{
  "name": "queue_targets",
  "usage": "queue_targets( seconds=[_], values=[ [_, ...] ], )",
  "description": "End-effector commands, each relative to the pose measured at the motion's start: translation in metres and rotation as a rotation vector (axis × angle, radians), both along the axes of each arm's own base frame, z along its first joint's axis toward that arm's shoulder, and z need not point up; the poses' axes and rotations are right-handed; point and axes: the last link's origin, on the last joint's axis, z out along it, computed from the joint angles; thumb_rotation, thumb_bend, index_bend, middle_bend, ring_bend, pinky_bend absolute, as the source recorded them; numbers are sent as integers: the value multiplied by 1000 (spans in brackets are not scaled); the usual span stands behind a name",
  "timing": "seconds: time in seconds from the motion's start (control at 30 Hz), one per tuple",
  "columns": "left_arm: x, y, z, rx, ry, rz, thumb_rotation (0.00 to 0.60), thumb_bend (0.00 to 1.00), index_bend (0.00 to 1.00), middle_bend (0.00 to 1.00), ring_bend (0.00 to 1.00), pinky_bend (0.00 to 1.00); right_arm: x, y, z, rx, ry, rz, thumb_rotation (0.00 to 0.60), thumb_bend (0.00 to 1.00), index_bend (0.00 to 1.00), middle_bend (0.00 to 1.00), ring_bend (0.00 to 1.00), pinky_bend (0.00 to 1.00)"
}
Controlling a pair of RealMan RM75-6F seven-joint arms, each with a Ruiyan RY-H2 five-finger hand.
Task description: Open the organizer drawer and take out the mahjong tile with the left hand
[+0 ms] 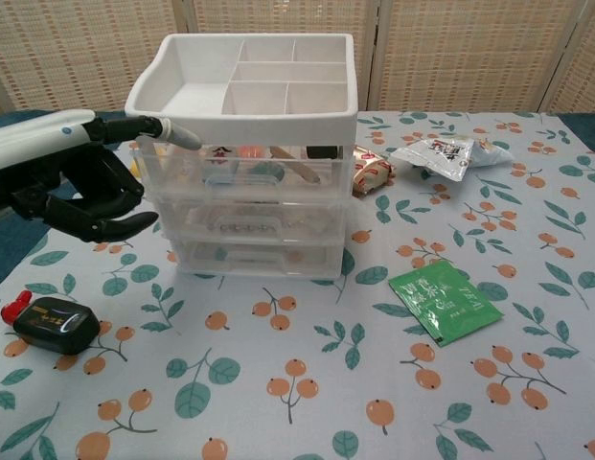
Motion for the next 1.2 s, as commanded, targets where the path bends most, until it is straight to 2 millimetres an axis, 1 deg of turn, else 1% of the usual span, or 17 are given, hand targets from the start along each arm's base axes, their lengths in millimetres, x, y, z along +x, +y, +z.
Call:
queue_targets(
  seconds=[0.03, 0.37, 0.67, 0.97, 1.2],
  values=[
    [1, 1, -3, -2, 9, -4, 600, 382, 176, 876, 935, 1000, -1, 1, 0, -2, -1, -2, 600, 190, 109, 155, 93, 153],
    [5, 5, -8, 29, 69, -32, 600, 382, 177, 876, 935, 1000, -4, 3, 0, -2, -9, -12, 600, 190, 109, 155, 93, 153],
    [9, 10, -12, 39, 106, -51, 600, 382, 207, 884, 945, 1000, -8, 3, -2, 2, -16, -22, 600, 191, 109, 155, 93, 153],
    [10, 13, -11, 45, 115, -59, 600, 382, 302, 884, 945, 1000, -10, 2, -2, 2, -18, -28, 600, 190, 109, 155, 93, 153],
    [8, 7, -8, 36, 124, -72, 600, 382, 328, 884, 945, 1000, -10, 2, -2, 3, -18, -27, 600, 190, 109, 155, 93, 153]
  ],
)
